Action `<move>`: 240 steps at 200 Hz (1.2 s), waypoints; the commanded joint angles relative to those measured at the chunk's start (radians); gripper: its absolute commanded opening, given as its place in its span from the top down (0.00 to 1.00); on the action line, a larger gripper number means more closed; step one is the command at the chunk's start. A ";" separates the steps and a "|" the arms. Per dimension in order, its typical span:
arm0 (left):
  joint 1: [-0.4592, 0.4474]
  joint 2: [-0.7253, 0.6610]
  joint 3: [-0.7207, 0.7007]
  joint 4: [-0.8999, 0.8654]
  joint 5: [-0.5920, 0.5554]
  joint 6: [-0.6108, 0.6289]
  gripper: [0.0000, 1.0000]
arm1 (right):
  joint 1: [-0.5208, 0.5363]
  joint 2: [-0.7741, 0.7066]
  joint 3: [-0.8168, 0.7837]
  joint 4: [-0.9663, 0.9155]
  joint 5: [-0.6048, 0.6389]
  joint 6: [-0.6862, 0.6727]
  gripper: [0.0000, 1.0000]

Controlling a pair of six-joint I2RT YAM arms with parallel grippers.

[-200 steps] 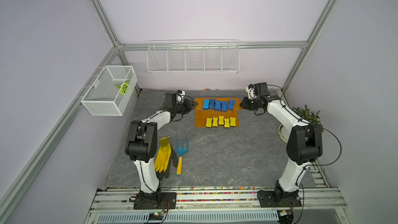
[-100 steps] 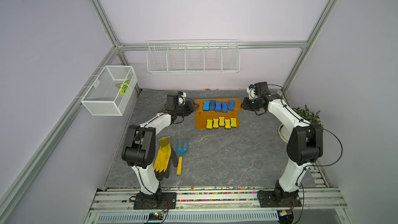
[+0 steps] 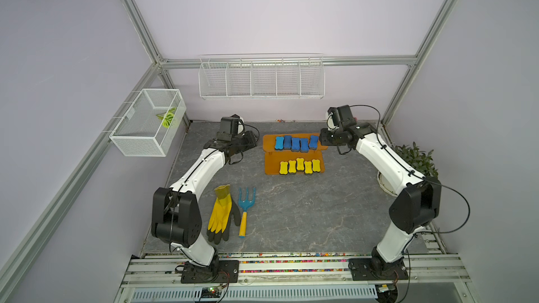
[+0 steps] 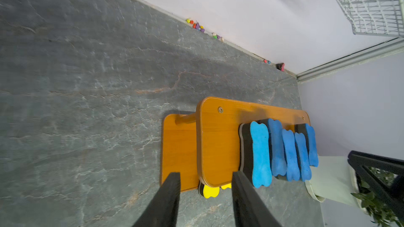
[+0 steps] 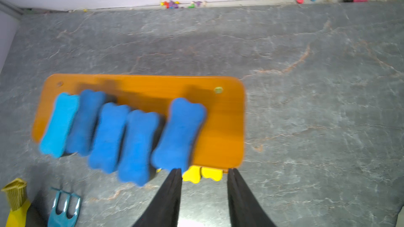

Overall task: Remove the whiteboard erasers from the shelf
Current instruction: Pick up the whiteboard eraser from the shelf.

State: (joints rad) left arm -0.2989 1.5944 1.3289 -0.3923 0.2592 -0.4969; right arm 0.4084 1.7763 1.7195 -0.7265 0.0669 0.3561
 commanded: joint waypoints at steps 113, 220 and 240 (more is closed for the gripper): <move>-0.035 -0.055 -0.046 -0.102 -0.071 0.104 0.55 | 0.061 0.222 0.243 -0.171 0.143 0.040 0.47; -0.035 -0.046 -0.048 -0.101 -0.071 0.103 0.54 | 0.066 0.283 0.272 -0.196 0.155 0.034 0.47; -0.035 -0.042 -0.048 -0.100 -0.069 0.103 0.54 | 0.066 0.288 0.273 -0.203 0.162 0.034 0.47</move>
State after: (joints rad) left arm -0.3340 1.5383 1.2903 -0.4923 0.1871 -0.4088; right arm 0.4709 2.0529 1.9816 -0.9031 0.2127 0.3809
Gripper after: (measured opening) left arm 0.457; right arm 0.527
